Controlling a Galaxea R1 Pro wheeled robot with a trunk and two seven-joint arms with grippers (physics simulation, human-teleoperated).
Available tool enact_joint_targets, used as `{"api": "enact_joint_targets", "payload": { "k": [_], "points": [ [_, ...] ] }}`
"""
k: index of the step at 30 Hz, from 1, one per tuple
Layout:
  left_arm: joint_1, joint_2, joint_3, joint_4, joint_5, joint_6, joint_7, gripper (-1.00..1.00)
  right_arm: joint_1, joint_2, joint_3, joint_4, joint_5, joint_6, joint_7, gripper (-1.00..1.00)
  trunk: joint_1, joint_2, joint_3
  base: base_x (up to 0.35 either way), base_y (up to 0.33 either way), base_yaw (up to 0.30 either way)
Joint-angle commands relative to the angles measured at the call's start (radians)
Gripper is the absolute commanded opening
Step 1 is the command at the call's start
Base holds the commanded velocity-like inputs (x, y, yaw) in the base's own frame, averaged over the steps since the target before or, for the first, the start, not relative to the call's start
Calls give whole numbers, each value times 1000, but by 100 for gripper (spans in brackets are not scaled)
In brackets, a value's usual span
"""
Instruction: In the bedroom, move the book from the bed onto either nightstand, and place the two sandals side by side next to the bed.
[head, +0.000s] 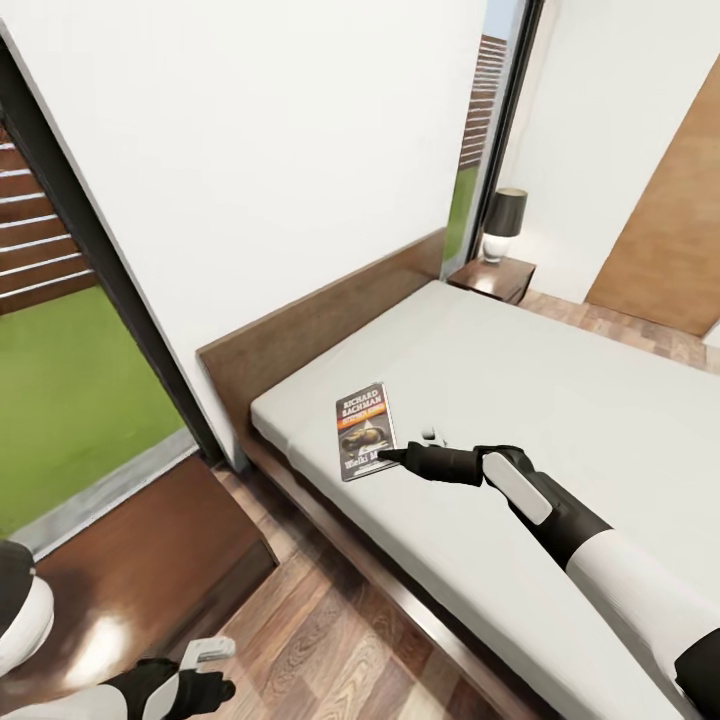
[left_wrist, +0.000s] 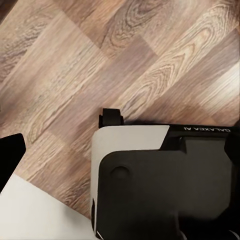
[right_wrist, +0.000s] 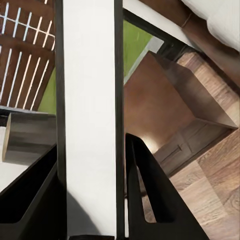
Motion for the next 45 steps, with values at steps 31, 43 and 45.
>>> {"api": "enact_joint_targets", "payload": {
  "k": [31, 43, 45],
  "points": [
    [9, 0, -9, 2, 7, -13, -3, 100, 0, -46, 0, 5, -2, 5, 5, -100, 0, -1, 32, -41, -7, 140],
    [9, 0, -9, 2, 7, -14, -3, 100, 0, -46, 0, 5, -2, 4, 5, -100, 0, -1, 48, -2, 0, 178],
    [9, 0, -9, 2, 7, -14, -3, 100, 0, -46, 1, 5, -2, 4, 5, -100, 0, -1, 51, 0, 0, 178]
  ]
}}
